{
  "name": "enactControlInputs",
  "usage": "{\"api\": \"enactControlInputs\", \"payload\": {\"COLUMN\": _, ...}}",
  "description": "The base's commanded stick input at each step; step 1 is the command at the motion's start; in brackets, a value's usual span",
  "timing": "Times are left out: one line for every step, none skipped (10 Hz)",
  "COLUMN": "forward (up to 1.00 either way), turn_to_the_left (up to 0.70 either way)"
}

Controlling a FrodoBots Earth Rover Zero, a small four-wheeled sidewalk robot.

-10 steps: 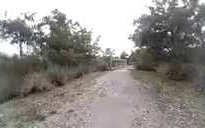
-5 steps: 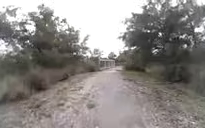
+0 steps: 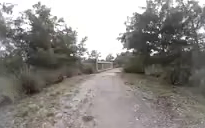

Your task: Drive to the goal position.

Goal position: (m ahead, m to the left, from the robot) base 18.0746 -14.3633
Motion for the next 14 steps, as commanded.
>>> {"api": "enactControlInputs", "payload": {"forward": 0.7, "turn_to_the_left": 0.0}}
{"api": "enactControlInputs", "payload": {"forward": 0.7, "turn_to_the_left": 0.0}}
{"api": "enactControlInputs", "payload": {"forward": 0.7, "turn_to_the_left": 0.0}}
{"api": "enactControlInputs", "payload": {"forward": 0.7, "turn_to_the_left": -0.26}}
{"api": "enactControlInputs", "payload": {"forward": 0.7, "turn_to_the_left": -0.35}}
{"api": "enactControlInputs", "payload": {"forward": 0.7, "turn_to_the_left": -0.27}}
{"api": "enactControlInputs", "payload": {"forward": 0.7, "turn_to_the_left": 0.0}}
{"api": "enactControlInputs", "payload": {"forward": 0.7, "turn_to_the_left": 0.0}}
{"api": "enactControlInputs", "payload": {"forward": 0.7, "turn_to_the_left": 0.0}}
{"api": "enactControlInputs", "payload": {"forward": 0.7, "turn_to_the_left": 0.0}}
{"api": "enactControlInputs", "payload": {"forward": 0.7, "turn_to_the_left": 0.0}}
{"api": "enactControlInputs", "payload": {"forward": 0.7, "turn_to_the_left": 0.0}}
{"api": "enactControlInputs", "payload": {"forward": 0.7, "turn_to_the_left": 0.0}}
{"api": "enactControlInputs", "payload": {"forward": 0.7, "turn_to_the_left": 0.0}}
